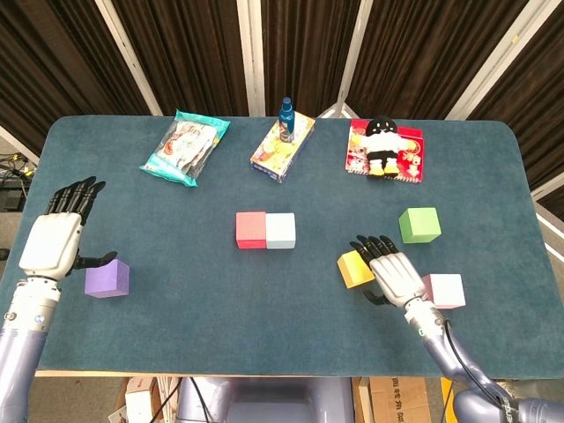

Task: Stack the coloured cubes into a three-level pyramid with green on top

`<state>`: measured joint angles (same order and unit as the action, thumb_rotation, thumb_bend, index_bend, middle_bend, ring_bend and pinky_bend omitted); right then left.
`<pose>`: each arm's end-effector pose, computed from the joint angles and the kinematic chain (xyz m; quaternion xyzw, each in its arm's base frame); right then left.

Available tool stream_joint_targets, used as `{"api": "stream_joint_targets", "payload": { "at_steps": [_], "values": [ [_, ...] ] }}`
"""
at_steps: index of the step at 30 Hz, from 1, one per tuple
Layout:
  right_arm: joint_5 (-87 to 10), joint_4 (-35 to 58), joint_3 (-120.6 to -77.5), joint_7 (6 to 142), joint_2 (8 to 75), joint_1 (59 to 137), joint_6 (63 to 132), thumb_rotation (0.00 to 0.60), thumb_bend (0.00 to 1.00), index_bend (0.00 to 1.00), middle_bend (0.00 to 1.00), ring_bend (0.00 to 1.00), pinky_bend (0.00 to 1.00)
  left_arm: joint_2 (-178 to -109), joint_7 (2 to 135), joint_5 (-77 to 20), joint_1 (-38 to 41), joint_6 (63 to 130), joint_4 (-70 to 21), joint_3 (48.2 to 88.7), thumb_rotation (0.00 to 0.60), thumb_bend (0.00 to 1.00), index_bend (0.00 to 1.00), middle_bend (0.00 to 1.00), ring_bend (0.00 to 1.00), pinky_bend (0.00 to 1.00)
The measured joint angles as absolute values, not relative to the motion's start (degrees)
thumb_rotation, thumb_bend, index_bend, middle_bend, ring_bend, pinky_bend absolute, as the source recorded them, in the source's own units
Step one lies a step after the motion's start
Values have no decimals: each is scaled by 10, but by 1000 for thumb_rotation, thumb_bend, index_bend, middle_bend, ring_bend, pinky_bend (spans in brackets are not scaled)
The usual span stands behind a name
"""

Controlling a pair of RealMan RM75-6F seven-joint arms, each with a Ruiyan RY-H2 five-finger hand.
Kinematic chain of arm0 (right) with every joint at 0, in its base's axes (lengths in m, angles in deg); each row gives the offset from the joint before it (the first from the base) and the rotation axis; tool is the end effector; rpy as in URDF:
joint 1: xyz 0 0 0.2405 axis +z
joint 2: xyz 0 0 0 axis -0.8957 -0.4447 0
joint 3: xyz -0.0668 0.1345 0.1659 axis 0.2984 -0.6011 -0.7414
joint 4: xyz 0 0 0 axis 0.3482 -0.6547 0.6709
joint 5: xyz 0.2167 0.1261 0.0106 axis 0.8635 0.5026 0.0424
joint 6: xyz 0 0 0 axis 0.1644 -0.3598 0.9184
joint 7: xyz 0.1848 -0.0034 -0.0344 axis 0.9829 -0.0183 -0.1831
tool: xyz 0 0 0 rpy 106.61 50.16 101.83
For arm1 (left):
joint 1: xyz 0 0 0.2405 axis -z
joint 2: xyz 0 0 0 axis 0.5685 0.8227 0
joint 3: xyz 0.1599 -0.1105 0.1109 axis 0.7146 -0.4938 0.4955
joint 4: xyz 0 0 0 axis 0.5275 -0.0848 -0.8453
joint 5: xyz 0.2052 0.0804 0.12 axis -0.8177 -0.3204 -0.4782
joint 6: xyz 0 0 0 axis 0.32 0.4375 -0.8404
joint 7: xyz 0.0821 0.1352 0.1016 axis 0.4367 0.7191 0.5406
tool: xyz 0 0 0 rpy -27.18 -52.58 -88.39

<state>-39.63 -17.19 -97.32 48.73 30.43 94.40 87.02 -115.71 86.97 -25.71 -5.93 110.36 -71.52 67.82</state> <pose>-0.1614 -0.3161 -0.0263 0.7441 -0.4193 0.3076 0.4194 -0.1560 0.3145 0.1094 -0.5982 -0.4111 -0.4070 0.5545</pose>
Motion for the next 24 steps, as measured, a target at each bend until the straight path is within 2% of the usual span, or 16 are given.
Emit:
{"api": "stream_joint_targets", "payload": {
  "at_steps": [14,24],
  "values": [
    [-370,-115,-964,489,334,972,855,600,343,0,193,30,0,-1158,866,-256,-67,1100,-714,666,600,107,0,5,0,18],
    [-366,-98,-966,512,345,981,856,600,344,0,353,147,0,-1160,867,-256,-72,1097,-713,659,600,107,0,5,0,18]
  ]
}}
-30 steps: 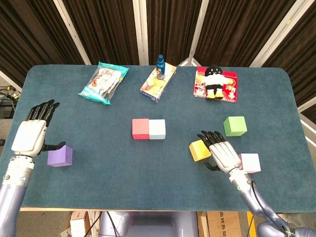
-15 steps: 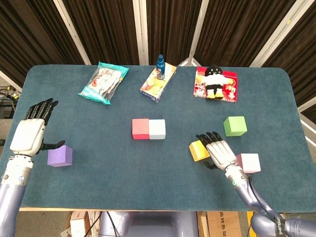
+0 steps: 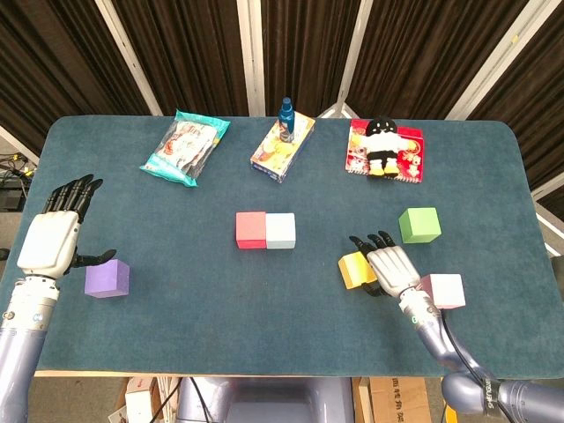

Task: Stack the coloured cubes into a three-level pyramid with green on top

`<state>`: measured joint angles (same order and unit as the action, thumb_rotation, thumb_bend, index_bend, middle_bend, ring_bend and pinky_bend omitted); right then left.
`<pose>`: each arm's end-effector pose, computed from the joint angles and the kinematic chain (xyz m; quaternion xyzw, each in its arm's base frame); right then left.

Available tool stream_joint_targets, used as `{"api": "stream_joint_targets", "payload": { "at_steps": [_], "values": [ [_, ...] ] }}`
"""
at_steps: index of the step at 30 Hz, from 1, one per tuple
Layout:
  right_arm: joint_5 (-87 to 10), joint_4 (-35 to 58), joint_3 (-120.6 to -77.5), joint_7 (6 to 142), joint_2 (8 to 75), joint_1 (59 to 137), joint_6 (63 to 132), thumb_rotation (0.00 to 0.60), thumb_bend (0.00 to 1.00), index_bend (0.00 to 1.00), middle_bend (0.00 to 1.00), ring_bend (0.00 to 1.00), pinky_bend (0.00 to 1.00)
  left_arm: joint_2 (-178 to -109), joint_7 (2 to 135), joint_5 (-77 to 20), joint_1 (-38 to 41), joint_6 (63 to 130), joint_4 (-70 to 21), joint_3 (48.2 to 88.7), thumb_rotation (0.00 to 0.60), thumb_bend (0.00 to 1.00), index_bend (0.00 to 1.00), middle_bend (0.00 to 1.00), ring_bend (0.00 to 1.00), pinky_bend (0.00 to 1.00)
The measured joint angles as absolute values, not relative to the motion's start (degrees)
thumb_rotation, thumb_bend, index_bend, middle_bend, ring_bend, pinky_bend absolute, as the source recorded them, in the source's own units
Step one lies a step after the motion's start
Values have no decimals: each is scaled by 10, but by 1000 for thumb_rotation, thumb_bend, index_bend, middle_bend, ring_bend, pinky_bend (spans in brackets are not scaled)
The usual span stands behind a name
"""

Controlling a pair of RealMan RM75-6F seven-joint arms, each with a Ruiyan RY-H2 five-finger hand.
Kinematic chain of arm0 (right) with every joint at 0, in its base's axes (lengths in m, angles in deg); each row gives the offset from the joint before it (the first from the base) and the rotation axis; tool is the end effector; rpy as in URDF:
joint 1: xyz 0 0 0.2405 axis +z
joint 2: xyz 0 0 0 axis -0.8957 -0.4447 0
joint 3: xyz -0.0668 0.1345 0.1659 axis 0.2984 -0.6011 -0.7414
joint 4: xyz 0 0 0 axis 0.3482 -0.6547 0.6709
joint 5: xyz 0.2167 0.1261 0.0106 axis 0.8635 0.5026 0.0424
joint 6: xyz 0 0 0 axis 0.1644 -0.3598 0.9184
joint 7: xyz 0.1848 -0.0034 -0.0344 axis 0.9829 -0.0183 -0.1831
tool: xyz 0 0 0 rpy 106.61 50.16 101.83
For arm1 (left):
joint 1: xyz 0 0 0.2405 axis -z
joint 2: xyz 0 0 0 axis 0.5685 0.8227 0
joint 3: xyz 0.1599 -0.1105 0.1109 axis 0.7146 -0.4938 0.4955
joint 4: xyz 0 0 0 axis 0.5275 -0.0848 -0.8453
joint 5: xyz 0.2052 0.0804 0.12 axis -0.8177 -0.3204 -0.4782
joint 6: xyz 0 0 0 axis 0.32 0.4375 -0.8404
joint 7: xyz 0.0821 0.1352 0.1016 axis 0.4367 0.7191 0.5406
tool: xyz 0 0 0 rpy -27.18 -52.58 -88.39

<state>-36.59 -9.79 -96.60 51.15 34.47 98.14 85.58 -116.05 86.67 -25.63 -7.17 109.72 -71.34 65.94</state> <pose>-0.1737 -0.3367 -0.0410 0.7401 -0.4285 0.2977 0.4243 -0.1557 0.3171 0.1116 -0.5897 -0.4159 -0.4141 0.5548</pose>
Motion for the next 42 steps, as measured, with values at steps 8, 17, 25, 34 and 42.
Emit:
{"api": "stream_joint_targets", "payload": {
  "at_steps": [8,17,25,34,42],
  "values": [
    [-359,-99,-974,526,347,988,861,600,344,0,368,163,0,-1163,869,-256,-74,1095,-712,656,600,107,0,5,0,18],
    [-283,-106,-1002,505,348,1016,861,600,343,0,368,164,0,-1166,872,-256,-76,1096,-713,652,600,107,0,6,0,18],
    [-179,-90,-1030,460,367,1062,864,600,342,0,368,169,0,-1167,872,-252,-77,1092,-710,649,600,107,0,5,0,18],
    [-88,-58,-1046,412,402,1122,870,600,344,0,368,172,0,-1168,870,-243,-77,1085,-705,645,600,107,0,6,0,18],
    [-47,-32,-1050,390,433,1153,885,600,344,0,368,174,0,-1167,864,-234,-77,1078,-699,641,600,107,0,6,0,18]
  ]
}}
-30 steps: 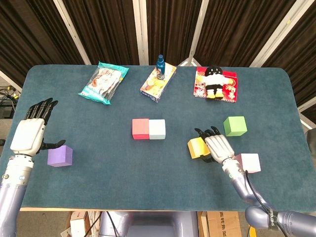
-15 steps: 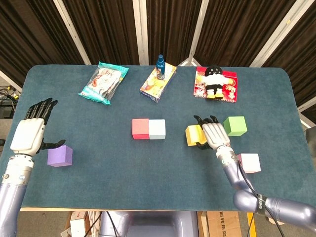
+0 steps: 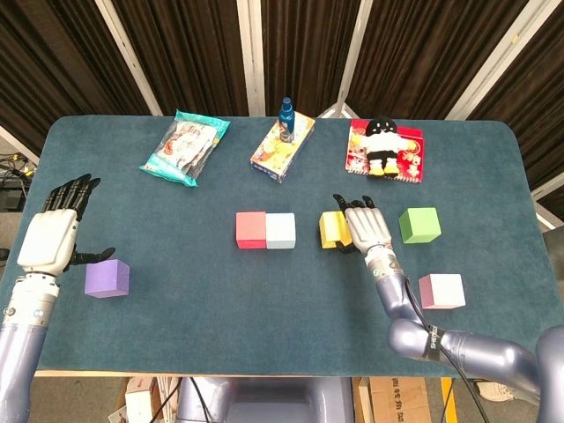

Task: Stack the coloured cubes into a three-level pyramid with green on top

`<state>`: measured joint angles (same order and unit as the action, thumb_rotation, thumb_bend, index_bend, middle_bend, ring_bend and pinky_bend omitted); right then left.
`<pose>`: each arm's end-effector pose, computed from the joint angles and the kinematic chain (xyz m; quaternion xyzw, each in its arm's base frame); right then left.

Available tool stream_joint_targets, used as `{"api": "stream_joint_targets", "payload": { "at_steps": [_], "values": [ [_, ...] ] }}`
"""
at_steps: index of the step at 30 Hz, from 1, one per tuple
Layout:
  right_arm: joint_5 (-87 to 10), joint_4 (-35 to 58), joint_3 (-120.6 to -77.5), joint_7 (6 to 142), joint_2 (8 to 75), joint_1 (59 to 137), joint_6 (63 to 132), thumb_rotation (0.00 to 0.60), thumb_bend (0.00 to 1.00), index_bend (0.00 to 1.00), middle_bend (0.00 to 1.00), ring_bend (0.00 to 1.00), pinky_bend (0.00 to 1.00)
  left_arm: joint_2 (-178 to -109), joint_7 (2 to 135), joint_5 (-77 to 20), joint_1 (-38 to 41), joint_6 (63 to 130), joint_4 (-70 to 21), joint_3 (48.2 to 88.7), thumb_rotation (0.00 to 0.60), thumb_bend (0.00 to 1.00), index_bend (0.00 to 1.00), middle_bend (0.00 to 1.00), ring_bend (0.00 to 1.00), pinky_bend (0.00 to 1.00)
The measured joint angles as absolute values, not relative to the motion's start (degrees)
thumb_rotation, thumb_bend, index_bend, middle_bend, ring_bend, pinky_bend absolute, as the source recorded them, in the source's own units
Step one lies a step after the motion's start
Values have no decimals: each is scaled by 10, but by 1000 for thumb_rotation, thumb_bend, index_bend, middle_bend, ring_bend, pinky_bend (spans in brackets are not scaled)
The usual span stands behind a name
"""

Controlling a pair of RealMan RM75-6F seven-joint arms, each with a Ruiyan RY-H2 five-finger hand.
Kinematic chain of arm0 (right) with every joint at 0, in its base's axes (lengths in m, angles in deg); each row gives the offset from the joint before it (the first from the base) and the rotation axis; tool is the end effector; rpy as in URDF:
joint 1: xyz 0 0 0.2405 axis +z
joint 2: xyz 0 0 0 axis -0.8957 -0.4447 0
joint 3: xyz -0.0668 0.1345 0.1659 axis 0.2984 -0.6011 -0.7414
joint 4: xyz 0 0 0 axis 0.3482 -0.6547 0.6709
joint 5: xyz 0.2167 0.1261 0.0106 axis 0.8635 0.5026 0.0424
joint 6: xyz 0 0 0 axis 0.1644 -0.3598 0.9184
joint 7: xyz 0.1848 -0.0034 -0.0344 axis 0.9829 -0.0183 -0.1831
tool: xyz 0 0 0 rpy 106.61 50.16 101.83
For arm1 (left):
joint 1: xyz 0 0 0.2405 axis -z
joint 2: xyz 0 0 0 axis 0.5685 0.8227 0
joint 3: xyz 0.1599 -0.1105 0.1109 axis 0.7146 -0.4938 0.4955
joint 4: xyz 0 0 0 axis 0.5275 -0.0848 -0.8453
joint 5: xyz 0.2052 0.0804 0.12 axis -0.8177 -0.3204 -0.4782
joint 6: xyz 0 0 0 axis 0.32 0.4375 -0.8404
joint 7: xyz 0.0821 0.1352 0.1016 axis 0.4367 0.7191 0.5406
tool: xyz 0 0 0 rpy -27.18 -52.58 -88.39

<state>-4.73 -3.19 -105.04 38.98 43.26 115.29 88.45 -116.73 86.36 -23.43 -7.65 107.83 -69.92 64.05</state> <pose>-0.1064 -0.4121 -0.0507 0.6718 -0.4831 0.3064 0.4706 -0.1625 0.3245 0.1108 -0.5803 -0.4296 -0.4095 0.5577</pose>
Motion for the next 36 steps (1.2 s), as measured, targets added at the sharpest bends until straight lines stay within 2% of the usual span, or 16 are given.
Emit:
{"api": "stream_joint_targets", "payload": {
  "at_steps": [36],
  "values": [
    [17,-4,-1051,341,492,1217,915,600,344,0,369,191,0,-1157,834,-221,-79,1057,-690,630,600,107,0,5,0,18]
  ]
}}
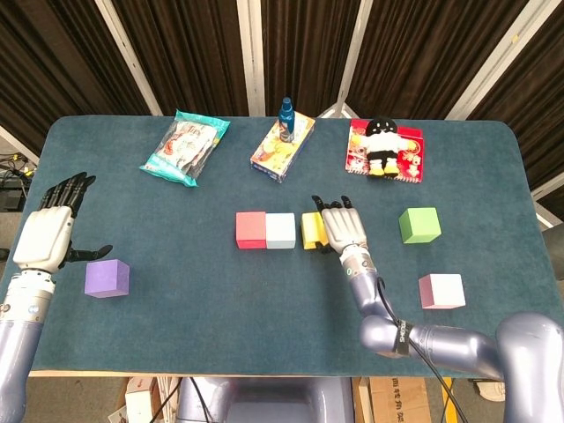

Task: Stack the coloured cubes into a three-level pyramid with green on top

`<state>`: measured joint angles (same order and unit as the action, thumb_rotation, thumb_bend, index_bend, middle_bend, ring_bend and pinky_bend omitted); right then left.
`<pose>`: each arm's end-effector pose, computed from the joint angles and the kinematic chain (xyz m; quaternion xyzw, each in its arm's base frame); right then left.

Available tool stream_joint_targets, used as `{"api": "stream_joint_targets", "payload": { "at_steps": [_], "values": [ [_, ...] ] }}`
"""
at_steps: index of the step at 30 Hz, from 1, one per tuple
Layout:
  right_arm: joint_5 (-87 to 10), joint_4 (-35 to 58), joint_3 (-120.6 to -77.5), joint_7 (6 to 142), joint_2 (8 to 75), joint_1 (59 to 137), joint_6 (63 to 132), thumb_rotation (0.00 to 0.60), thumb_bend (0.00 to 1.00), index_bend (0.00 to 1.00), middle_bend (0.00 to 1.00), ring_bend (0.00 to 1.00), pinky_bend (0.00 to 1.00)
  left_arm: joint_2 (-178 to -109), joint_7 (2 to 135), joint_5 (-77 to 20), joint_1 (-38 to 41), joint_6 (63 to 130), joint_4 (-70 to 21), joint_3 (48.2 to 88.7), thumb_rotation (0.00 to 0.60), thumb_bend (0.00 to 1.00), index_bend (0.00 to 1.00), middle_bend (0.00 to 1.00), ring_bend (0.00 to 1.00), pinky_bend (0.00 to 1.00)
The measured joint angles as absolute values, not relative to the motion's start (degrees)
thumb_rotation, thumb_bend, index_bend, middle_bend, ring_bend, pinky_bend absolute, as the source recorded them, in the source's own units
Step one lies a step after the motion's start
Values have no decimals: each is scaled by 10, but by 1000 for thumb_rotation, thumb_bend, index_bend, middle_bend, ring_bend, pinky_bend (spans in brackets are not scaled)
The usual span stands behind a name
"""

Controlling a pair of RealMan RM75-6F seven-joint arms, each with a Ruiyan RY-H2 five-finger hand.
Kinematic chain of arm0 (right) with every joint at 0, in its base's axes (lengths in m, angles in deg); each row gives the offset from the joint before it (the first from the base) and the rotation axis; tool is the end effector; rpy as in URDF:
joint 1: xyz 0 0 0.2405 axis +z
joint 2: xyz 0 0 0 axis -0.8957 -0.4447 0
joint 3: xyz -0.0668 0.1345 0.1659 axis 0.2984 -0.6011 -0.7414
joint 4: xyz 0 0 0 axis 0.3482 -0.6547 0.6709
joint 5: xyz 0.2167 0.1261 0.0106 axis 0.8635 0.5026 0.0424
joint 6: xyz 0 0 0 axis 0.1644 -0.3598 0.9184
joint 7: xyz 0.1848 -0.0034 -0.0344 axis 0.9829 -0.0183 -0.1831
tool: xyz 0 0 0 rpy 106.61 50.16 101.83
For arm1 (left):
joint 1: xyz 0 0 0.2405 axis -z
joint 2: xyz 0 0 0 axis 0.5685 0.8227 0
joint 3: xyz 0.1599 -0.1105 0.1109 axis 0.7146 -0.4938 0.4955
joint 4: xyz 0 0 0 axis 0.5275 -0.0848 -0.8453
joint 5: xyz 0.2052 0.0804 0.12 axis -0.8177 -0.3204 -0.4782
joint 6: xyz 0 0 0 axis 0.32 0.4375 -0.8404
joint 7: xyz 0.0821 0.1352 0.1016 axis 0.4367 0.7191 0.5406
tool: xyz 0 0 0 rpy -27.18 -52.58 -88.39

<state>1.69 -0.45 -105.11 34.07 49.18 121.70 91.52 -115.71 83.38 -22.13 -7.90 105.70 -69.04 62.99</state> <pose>-0.0726 -0.4101 -0.0778 0.6832 -0.4754 0.2953 0.4690 -0.1696 0.3300 0.1144 -0.5700 -0.4470 -0.4126 0.5523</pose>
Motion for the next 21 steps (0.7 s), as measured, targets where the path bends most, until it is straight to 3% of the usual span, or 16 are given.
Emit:
{"api": "stream_joint_targets", "payload": {
  "at_steps": [21],
  "values": [
    [34,21,-1055,330,519,1231,921,600,343,0,368,191,0,-1155,825,-215,-78,1049,-685,627,600,107,0,6,0,18]
  ]
}}
